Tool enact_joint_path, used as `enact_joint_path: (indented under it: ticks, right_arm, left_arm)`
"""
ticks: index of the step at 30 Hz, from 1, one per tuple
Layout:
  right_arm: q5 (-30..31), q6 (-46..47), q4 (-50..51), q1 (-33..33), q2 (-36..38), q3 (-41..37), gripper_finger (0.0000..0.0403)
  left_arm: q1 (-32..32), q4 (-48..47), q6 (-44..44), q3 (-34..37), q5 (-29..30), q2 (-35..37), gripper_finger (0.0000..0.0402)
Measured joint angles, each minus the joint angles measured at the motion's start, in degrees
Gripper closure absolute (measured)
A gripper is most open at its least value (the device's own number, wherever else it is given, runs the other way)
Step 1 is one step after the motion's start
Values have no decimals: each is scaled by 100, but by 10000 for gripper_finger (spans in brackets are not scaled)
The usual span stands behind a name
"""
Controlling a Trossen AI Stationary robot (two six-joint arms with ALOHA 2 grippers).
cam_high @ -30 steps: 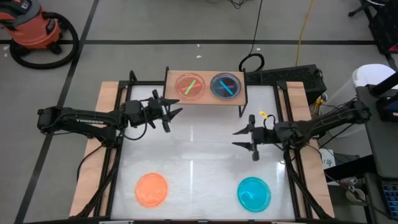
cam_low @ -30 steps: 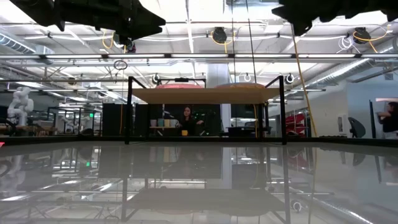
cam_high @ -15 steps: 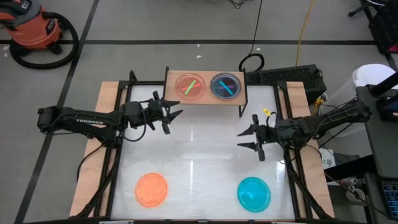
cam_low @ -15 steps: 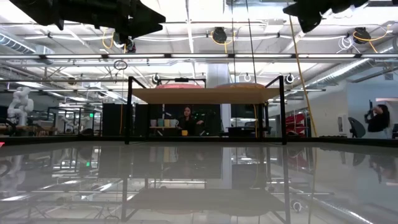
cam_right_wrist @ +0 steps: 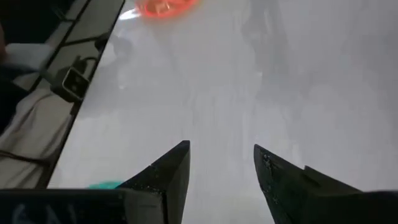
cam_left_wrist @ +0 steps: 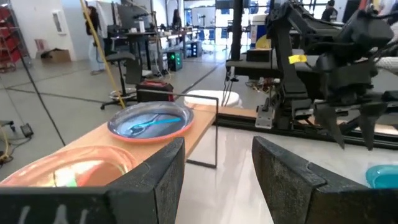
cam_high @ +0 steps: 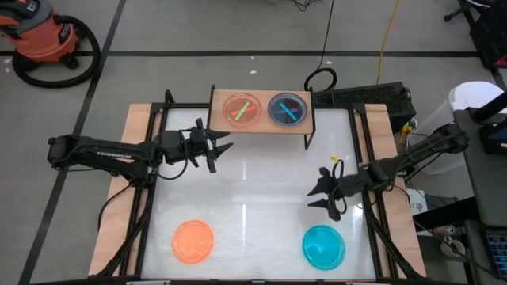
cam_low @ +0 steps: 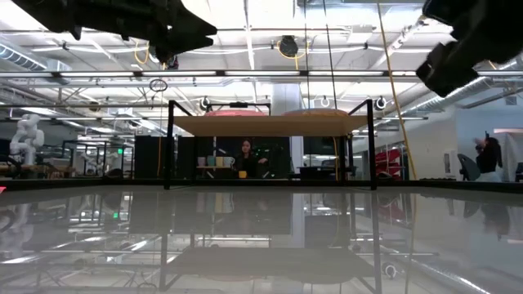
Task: Place and stack plates onto a shelf
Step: Stack the blue plate on top of the green plate on the shelf
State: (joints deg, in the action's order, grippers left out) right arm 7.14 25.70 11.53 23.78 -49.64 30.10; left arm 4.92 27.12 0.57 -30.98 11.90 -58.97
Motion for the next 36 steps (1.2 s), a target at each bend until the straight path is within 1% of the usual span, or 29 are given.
enact_joint_path:
  ticks: [9, 15, 19, 22, 26, 30, 36]
  right_arm:
    - [-62, 631, -15, 453, -440, -16, 243]
    - [-488, 1362, -48, 763, -1059, -16, 243]
    - [-913, 1753, -355, 951, -1519, -16, 243]
    - [-1211, 1936, -624, 1036, -1767, -16, 243]
    - [-1217, 1959, -608, 1059, -1950, -16, 243]
    - [-1167, 1928, -370, 1059, -2082, -16, 243]
    - [-1181, 2158, -160, 1059, -2375, -16, 243]
  left_arm:
    - [-304, -37, 268, 18, 7, 757, 208]
    - [-364, 233, 320, 451, 75, 999, 208]
    - [-349, 721, 194, 764, 111, 1086, 208]
    - [-349, 745, 162, 831, 111, 1137, 208]
    - [-349, 742, 62, 831, 111, 1138, 208]
    - [-381, 729, 34, 831, 111, 1138, 208]
    - [-518, 727, 22, 830, 111, 1138, 208]
